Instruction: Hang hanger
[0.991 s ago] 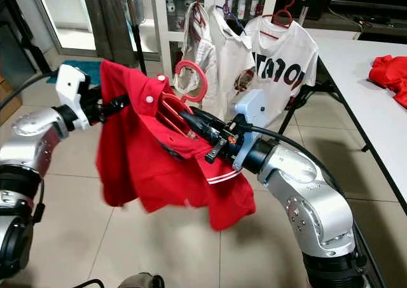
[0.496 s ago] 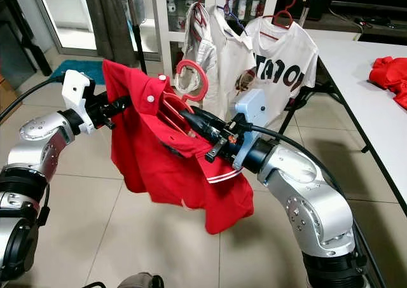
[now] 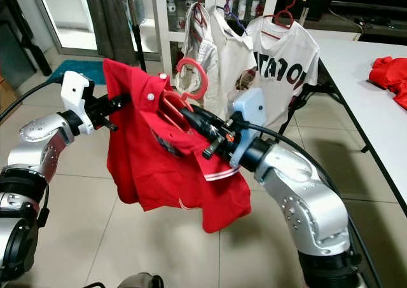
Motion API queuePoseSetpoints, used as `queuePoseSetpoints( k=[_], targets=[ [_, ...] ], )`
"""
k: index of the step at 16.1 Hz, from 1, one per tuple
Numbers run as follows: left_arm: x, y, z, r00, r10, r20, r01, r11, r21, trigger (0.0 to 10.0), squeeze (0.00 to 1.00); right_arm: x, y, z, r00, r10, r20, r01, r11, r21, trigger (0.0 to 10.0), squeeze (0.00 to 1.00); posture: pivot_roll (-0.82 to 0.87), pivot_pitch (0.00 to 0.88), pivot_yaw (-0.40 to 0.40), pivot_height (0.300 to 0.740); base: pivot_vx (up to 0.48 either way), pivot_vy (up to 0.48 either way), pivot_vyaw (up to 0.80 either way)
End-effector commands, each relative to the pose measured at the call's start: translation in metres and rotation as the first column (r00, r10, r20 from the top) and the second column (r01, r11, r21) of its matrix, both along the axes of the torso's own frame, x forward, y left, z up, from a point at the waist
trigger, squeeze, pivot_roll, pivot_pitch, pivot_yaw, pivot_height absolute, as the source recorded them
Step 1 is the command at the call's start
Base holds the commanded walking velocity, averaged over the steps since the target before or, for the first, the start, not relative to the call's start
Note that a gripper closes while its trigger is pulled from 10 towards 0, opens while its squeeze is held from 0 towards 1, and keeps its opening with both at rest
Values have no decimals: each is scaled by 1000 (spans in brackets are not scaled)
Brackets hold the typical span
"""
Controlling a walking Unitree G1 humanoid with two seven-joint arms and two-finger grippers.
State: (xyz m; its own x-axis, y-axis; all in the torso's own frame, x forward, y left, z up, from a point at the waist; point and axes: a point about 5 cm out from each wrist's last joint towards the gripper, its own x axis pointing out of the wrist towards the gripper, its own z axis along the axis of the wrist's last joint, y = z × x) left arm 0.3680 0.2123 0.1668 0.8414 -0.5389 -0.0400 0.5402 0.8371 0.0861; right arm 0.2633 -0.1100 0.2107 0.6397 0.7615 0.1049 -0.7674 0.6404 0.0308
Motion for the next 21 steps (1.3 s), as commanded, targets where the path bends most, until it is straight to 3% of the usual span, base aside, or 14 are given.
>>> queuePoseSetpoints(
  k=[1, 4, 5, 9, 14, 17, 19, 21],
  targets=[
    [-2, 7, -1, 998, 68, 20, -67, 997, -34, 0, 0, 6, -3, 2, 996, -83, 19, 83, 997, 3, 10000, 0, -66, 0, 13, 740, 0, 0, 0],
    [-10, 12, -13, 993, 118, 4, -117, 990, -75, 0, 0, 21, -15, -1, 958, -288, -14, 288, 957, 33, 10000, 0, -72, 0, 19, 740, 0, 0, 0],
    [-12, 11, -16, 993, 115, -2, -114, 991, -76, 0, 0, 22, -16, -1, 952, -307, -21, 307, 951, 43, 10000, 0, -72, 0, 19, 740, 0, 0, 0],
    [-30, 4, -48, 990, 124, -72, -126, 992, -24, 0, 0, 37, -35, 8, 871, -486, -76, 491, 856, 159, 10000, 0, -72, 0, 16, 740, 0, 0, 0],
    [-42, 2, -63, 987, 130, -93, -125, 990, 64, 0, 0, 40, -42, 12, 830, -549, -98, 556, 806, 200, 10000, 0, -72, 0, 18, 740, 0, 0, 0],
    [-51, -11, -71, 996, 33, -80, -18, 984, 175, 0, 0, 42, -46, 13, 805, -582, -115, 592, 776, 216, 10000, 0, -72, 0, 18, 740, 0, 0, 0],
    [-57, -18, -79, 995, -26, -96, 48, 970, 238, 0, 0, 43, -47, 14, 801, -586, -120, 598, 771, 222, 10000, 0, -73, 0, 19, 740, 0, 0, 0],
    [-59, -19, -79, 995, -26, -94, 49, 966, 253, 0, 0, 42, -44, 14, 817, -565, -115, 575, 789, 217, 10000, 0, -74, 0, 19, 740, 0, 0, 0]
  ],
)
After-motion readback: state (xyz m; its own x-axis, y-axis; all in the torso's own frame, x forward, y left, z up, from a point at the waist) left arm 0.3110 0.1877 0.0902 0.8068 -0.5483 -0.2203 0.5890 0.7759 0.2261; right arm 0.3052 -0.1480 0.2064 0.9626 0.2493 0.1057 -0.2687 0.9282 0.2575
